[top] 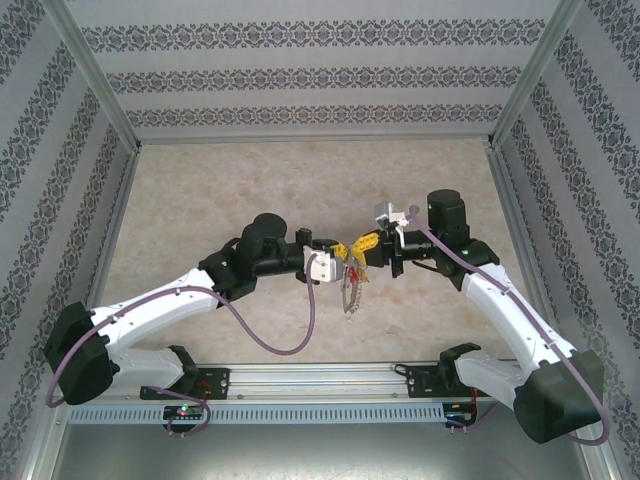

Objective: Put the keys on the keyring

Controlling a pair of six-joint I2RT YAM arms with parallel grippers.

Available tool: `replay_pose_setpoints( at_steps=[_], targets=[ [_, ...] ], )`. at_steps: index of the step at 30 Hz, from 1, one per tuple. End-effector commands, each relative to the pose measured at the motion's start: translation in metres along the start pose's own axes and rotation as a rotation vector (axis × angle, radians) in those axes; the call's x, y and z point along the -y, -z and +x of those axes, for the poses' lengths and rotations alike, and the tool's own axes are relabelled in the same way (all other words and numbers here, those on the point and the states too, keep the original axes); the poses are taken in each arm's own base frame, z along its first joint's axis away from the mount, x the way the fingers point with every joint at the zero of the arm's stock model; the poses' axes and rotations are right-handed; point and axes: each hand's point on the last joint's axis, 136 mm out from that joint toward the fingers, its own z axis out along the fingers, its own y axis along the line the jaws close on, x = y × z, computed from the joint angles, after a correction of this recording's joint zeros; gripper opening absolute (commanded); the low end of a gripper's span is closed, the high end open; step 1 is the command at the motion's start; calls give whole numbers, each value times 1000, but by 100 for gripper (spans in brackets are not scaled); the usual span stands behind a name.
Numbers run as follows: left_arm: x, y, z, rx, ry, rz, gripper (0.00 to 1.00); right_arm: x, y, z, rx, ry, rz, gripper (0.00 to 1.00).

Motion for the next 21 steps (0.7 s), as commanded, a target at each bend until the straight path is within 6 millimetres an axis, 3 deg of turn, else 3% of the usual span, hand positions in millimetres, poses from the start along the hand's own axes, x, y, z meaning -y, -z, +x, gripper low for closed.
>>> replay_pose_setpoints(
  at_steps=[1, 8, 21],
  targets=[
    [17, -8, -18, 109, 103, 57, 0, 4, 3, -40, 117, 123, 69, 0],
    [3, 1, -26, 129, 189, 3, 10, 4, 1, -29, 99, 153, 72, 0],
    [-9, 43, -27, 135, 330, -53, 32, -2, 0, -30, 110, 232, 57, 0]
  ],
)
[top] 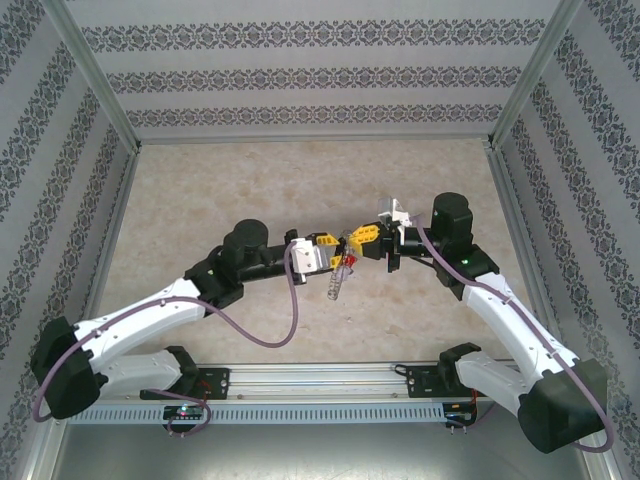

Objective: Put the keys on the keyring

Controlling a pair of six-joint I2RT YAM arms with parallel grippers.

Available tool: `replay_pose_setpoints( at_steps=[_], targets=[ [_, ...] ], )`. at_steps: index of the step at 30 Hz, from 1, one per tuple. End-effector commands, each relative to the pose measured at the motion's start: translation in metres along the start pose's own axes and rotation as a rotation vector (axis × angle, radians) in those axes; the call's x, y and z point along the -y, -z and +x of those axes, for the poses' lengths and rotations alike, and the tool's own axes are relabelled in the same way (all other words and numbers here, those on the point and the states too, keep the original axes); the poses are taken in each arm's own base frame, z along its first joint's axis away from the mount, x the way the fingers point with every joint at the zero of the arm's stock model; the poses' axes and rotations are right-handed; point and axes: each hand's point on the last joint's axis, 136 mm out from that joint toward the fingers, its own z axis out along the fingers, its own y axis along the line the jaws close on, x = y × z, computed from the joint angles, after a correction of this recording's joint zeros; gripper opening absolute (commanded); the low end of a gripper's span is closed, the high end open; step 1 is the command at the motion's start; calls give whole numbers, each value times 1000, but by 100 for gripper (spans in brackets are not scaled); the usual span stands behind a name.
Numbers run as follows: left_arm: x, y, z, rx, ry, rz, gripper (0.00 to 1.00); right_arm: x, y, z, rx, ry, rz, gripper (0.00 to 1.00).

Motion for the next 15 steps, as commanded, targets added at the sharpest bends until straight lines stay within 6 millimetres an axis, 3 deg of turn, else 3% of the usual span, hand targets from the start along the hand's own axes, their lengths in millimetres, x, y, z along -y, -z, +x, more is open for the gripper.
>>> replay_pose_setpoints(
  at_steps=[1, 9, 15],
  targets=[
    [-1, 15, -11, 34, 62, 1, 32, -5, 0, -9, 30, 97, -12, 0],
    [-27, 31, -24, 22, 116, -89, 43, -12, -2, -9, 24, 131, -45, 0],
    [-27, 18, -19, -25, 208, -25, 45, -14, -5, -5, 9, 149, -58, 0]
  ],
)
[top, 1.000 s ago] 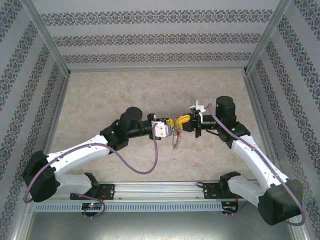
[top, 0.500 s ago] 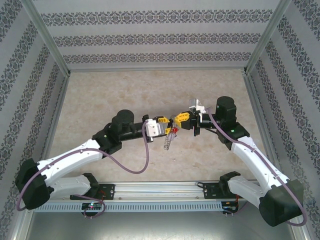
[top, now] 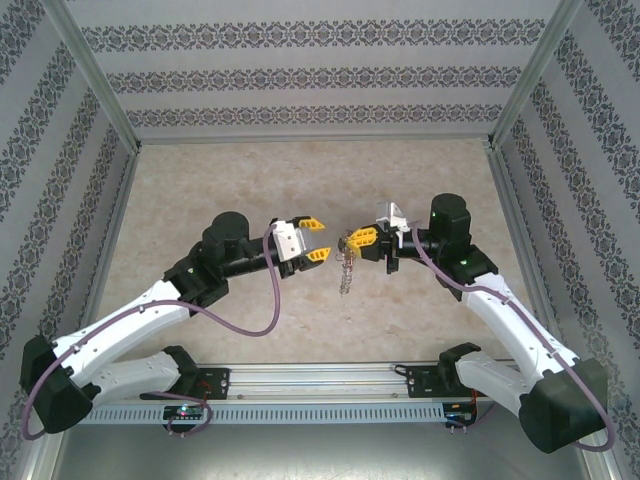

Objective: Put the keys on the keyring

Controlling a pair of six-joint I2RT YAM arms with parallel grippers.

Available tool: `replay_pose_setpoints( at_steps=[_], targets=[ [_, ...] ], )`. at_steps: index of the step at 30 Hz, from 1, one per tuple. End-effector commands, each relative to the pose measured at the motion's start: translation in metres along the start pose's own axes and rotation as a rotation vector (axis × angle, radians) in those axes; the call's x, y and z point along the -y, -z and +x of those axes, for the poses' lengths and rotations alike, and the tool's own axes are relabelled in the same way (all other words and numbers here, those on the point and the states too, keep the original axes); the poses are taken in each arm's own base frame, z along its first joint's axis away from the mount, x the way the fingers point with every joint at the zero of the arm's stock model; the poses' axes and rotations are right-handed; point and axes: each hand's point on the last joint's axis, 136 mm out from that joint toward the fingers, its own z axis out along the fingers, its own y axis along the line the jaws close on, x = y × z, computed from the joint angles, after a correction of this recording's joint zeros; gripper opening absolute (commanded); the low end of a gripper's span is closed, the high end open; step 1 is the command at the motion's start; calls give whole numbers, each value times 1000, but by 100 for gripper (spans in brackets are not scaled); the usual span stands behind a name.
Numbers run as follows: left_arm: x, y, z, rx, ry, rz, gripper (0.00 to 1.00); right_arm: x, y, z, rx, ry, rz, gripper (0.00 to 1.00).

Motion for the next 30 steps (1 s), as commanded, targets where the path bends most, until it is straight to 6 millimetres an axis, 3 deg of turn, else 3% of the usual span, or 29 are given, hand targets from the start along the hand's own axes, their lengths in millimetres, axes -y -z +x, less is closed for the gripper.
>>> replay_pose_setpoints(
  at_steps=[1, 6, 16, 20, 28, 30],
  targets=[
    [1, -6, 3, -38, 94, 45, 45, -8, -2, -9, 12, 80, -34, 0],
    [6, -13, 8, -56, 121, 91, 31, -10, -6, -7, -2, 121, -42, 0],
    [16, -24, 20, -107, 128, 174, 16, -18, -12, -9, 8, 164, -81, 0],
    [20, -26, 20, -106, 117, 202, 1, -19, -14, -9, 7, 165, -87, 0],
    [29, -19, 23, -133, 77, 258, 0, -17, -13, -2, -25, 174, -72, 0],
    [28, -17, 24, -145, 66, 250, 0, -17, -12, 6, -61, 183, -63, 13]
  ],
)
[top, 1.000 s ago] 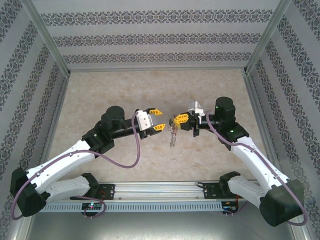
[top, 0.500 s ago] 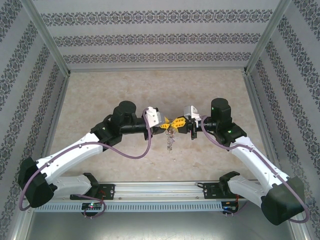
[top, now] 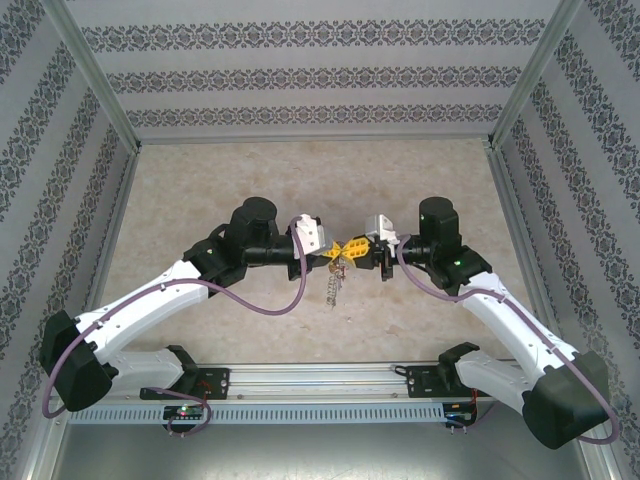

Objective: Put the keys on the keyring

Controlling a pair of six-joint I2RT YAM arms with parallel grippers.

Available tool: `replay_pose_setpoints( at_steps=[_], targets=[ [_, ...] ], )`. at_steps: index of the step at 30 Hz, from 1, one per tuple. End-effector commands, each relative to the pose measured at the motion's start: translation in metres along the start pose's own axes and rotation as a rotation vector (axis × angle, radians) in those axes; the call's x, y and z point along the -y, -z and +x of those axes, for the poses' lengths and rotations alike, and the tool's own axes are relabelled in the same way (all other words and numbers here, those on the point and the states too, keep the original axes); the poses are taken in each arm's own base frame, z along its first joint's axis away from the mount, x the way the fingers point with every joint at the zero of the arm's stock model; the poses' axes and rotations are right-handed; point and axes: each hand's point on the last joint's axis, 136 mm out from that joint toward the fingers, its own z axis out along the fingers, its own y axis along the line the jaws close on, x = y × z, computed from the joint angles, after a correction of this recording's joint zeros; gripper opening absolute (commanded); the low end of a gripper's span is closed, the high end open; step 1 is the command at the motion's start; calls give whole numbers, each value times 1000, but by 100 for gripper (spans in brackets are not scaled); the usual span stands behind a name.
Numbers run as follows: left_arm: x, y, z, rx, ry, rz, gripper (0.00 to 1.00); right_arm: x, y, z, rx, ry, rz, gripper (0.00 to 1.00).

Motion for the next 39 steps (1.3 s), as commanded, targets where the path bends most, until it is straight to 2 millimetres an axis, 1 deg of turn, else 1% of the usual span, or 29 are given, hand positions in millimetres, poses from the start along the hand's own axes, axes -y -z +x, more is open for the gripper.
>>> replay_pose_setpoints(
  at_steps=[1, 5, 6, 10, 17, 19, 21, 23, 26, 29, 32, 34, 38, 39],
  targets=[
    [2, 9, -6, -13, -36, 17, 0, -3, 1, -8, -26, 104, -1, 18],
    [2, 10, -1, -77, -47, 30, 0, -11, 6, 12, -144, 114, -15, 24],
    [2, 10, 1, -91, -51, 37, 0, -12, 7, 14, -162, 114, -18, 26],
    [2, 9, 5, -143, -69, 58, 0, -9, 7, 16, -205, 110, -13, 31],
    [-1, 4, 13, -206, -68, 75, 0, -5, -2, 14, -246, 122, -41, 32],
    [-2, 3, 14, -206, -64, 72, 0, -5, -3, 15, -253, 121, -41, 29],
    [-2, 2, 15, -204, -60, 74, 0, -5, -3, 14, -257, 122, -46, 22],
    [-1, 1, 16, -205, -56, 81, 0, -6, -3, 15, -258, 116, -49, 19],
    [0, 0, 13, -192, -55, 87, 0, -6, -4, 19, -268, 104, -51, 19],
    [1, -1, 11, -179, -57, 93, 0, -4, -8, 22, -278, 94, -53, 21],
    [1, -3, 11, -180, -54, 101, 0, -3, -11, 20, -277, 93, -59, 21],
    [1, -4, 11, -181, -51, 106, 0, -3, -12, 19, -276, 92, -64, 16],
    [1, -4, 9, -170, -48, 103, 0, 1, -13, 19, -280, 83, -53, 0],
    [0, -4, 9, -167, -47, 100, 0, 1, -14, 18, -272, 79, -56, 0]
  ],
)
